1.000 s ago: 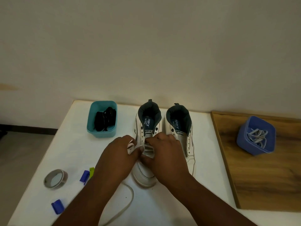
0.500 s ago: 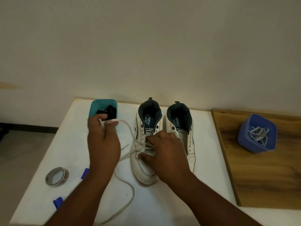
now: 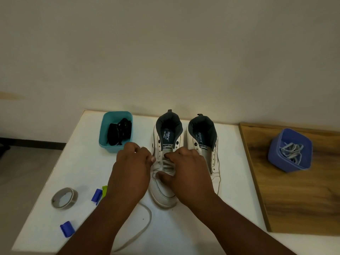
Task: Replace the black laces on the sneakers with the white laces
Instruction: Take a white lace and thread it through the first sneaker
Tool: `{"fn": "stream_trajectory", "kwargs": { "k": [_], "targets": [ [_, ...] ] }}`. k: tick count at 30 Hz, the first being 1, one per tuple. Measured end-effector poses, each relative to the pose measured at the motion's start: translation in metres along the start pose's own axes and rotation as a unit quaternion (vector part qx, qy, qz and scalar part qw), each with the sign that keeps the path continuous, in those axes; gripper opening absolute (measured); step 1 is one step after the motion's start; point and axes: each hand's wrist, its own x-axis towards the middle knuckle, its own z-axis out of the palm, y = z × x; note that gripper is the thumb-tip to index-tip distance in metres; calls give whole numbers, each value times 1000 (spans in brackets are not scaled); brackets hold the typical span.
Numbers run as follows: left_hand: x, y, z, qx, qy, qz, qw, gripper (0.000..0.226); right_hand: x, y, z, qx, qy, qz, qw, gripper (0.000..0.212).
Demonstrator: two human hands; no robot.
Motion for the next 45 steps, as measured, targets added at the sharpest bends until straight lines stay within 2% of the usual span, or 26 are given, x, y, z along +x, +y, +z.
{"fn": "stream_trajectory", "kwargs": {
  "k": [3,6,11,16,20,23,25,27,30,32,33,34,35,37,39,41,42,43,45],
  "targets": [
    [-1,0,-5,78,20,-7,997,25,-1,-1,1,-1,12,1,1000,46],
    [-2,2,-9,55,14,-43,997,14,-2,0,2,-5,7,8,1000,47],
    [-9,1,-18,74,1,-63,995,37,-2,3,1,8,1,9,1000,51],
    [-17,10,-16,121,-57,-53,990,41,-1,6,-2,49,3,17,999,55],
    [-20,15,-19,175,-77,-53,980,33,-3,6,-2,44,-11,17,999,58],
    [-23,23,-30,128,-119,-71,982,36,-3,3,-3,57,-9,16,998,61],
    [-25,32,-44,-35,-149,-72,986,45,-4,1,-5,90,2,11,996,57],
    [-24,42,-55,-262,-158,-91,948,43,-4,0,-9,135,5,4,991,48],
    [-18,50,-65,-456,-116,-136,872,30,-7,-4,-17,182,-43,7,982,38],
    [-15,53,-70,-611,-104,-152,770,33,-10,-5,-20,187,-76,-1,979,33],
    [-14,54,-71,-650,-105,-161,736,36,-13,-5,-20,186,-86,-4,979,31],
    [-14,55,-73,-647,-112,-169,735,37,-15,-5,-20,188,-86,-6,978,28],
    [-16,54,-72,-607,-124,-181,763,40,-15,-4,-19,201,-77,-7,976,24],
    [-20,50,-65,-439,-154,-167,869,53,-14,0,-17,214,-36,0,976,18],
    [-23,39,-56,-261,-167,-130,942,57,-11,4,-18,168,4,9,986,24],
    [-22,26,-43,-106,-147,-94,979,34,-9,6,-18,122,4,13,993,35],
    [-20,22,-39,-67,-121,-85,987,16,-9,6,-17,102,-10,11,995,37],
    [-17,20,-36,-48,-100,-84,990,10,-10,5,-16,85,-24,8,996,37],
    [-12,16,-24,-44,-73,-59,995,33,-11,5,-13,70,-43,6,997,38]
  ]
}}
